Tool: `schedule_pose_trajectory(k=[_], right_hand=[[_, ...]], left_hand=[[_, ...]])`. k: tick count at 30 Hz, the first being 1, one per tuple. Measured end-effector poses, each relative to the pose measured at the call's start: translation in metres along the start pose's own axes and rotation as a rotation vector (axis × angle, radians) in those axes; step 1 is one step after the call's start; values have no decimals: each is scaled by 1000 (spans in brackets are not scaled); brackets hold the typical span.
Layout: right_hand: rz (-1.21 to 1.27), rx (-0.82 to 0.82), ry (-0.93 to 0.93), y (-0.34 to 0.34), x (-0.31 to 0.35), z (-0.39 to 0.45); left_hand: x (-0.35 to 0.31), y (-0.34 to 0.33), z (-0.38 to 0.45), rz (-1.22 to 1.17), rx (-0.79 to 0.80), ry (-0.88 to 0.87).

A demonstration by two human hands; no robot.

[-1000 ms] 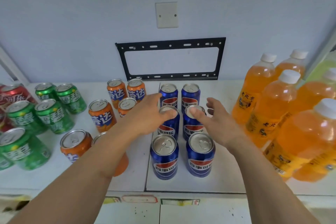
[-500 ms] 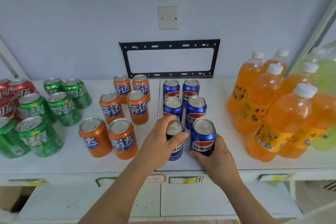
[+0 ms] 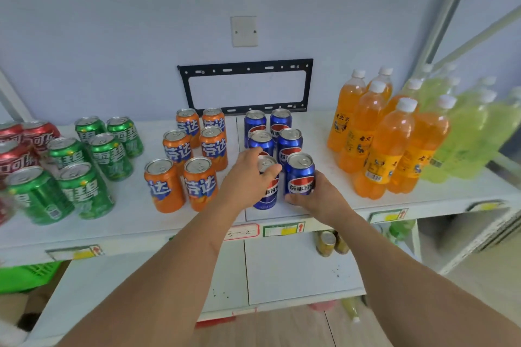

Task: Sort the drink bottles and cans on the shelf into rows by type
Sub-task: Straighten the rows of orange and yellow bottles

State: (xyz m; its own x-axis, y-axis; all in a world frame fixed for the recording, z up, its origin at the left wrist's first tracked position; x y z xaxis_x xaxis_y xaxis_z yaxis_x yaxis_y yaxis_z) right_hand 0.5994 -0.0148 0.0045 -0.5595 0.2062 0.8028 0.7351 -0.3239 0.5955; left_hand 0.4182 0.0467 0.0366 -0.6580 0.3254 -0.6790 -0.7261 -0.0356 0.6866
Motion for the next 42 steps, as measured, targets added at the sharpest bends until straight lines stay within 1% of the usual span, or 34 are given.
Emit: schedule_pose_trajectory(k=[3,5,8,13,18,21,24,27,33,38,40,42], right_hand=[[-157,-68,-16,26,25,-4],[-277,-104,44,47,45,-6],[-373,-148,149,82,74,-7],[-424,-226,279,142,110,3],[-406,-325,346,205,118,40],[-424,-352,336,245,108,77],[-431,-316,307,279,89,121],[-416,-262,295,298,68,167],[-410,-47,267,304,37,254],[-575,120,320,290,30,298],[-666,152,383,284,30,307],[-713,157,438,279,29,311]], left_hand=[[-15,13,3,182,-110,-165],[-30,21,10,255,-144,-246],[-59,31,27,269,-192,-331],[-110,37,57,190,-226,-377],[-155,15,94,9,-187,-309],[-176,-7,121,-75,-145,-270],[-193,-33,149,-84,-122,-218],[-205,-61,177,-125,-93,-139],[-218,-98,220,-128,-61,-29],[-218,-115,237,-35,79,-10],[-216,-121,241,28,118,-21],[-217,-124,245,85,115,-44]])
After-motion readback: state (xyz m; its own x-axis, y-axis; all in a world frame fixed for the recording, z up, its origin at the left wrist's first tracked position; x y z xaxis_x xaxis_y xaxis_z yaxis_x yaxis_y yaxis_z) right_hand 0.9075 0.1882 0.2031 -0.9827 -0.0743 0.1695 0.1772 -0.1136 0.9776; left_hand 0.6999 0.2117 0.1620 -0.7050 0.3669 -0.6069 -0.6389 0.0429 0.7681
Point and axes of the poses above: each hand's wrist, its own z-axis towards the middle knuckle, its own y-axis out of the back of the hand, x = y × z, the point moved 1 cm from there along z, towards the middle knuckle, and after that the axes turned 9 degrees about -x, right-handed, at the moved point
